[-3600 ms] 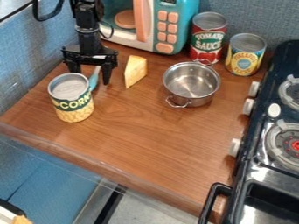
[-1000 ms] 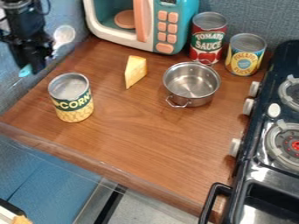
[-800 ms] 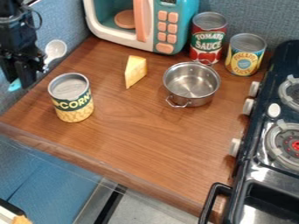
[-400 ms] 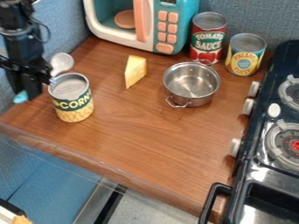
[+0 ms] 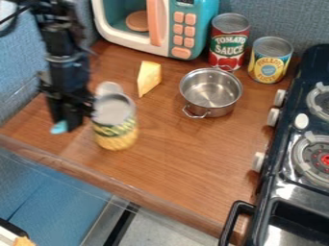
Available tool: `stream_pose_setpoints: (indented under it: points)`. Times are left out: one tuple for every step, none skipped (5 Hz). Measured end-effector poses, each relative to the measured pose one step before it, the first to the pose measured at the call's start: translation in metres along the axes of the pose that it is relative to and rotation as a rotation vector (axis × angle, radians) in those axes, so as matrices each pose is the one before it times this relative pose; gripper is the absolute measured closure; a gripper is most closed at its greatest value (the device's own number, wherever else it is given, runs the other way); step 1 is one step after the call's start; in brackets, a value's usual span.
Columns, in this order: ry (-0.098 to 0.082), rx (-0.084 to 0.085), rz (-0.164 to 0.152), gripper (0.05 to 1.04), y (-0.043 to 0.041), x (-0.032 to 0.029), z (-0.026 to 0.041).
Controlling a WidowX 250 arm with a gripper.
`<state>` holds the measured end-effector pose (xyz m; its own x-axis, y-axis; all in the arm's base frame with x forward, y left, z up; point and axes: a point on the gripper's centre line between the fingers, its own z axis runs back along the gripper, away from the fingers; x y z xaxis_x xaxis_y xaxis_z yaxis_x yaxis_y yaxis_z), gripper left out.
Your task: Use the blue spoon to push the can to the middle of table
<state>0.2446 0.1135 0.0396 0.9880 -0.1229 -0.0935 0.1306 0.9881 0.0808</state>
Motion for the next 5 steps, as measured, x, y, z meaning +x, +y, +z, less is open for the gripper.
stream_pose_setpoints:
  points:
    - [-0.0066, -0.0046, -0.0562, 0.761, -0.02886, 0.00368, 0.00588]
    - [-0.0159, -0.0130, -0.0456, 0.761, -0.03250, 0.01211, 0.00526]
    - [-0.0064, -0.0200, -0.0030, 0.761, -0.01535, 0.00525, 0.00144]
    - [0.0029, -0.0026, 0.0254, 0.761, 0.00149, -0.00110, -0.00011]
    - [0.0164, 0.0037, 0.0966, 0.761, 0.03013, -0.01304, -0.00418]
